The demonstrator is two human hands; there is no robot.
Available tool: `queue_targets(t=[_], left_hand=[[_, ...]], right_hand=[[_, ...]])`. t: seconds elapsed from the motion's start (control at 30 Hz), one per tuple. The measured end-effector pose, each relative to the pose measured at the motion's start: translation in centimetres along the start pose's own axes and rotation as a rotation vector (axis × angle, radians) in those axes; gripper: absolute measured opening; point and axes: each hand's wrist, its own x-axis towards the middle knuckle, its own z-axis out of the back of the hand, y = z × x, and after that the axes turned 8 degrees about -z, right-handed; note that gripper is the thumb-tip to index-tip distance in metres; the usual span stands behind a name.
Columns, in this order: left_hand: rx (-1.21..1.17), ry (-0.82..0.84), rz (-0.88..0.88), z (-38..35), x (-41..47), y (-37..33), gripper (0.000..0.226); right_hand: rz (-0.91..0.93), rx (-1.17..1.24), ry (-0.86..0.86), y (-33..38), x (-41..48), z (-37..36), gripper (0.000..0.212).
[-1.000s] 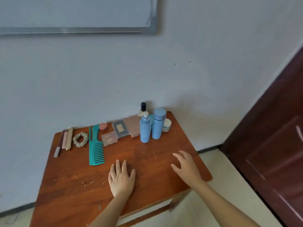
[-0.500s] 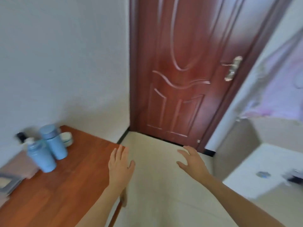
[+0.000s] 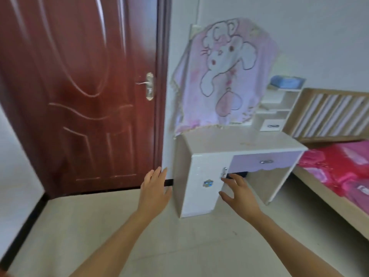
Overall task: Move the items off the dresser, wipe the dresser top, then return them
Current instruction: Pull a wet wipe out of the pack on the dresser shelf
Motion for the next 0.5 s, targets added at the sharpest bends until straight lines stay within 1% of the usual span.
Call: queue_targets(t=[0.13, 0.2, 0.3, 0.37, 0.5], left_hand=[[-0.062, -0.028, -0.158, -4.9, 3.3, -8.1, 0.057], [-0.068, 0.015, -0.191, -6.9, 5.3, -11.4, 0.058], [-0.038, 0.049, -0.234, -9.3, 8.9, -15.4, 0.060], [-0.038, 0.060, -0.278, -10.4, 11.4, -17.8, 0.058], [-0.019, 0.055, -0.318, -11.9, 16.7, -20.6, 0.056]], right_hand=[[-0.015, -0.011, -0.048, -7.4, 0.6, 5.1, 0.044], [-0.025, -0.015, -0.074, -10.6, 1.2, 7.4, 0.043], [-0.064, -0.018, -0.101, -14.6, 2.9, 10.6, 0.042], [-0.070, -0.028, -0.152, -16.8, 4.7, 12.6, 0.043], [-0.114, -0.050, -0.192, -20.0, 8.8, 15.3, 0.045]])
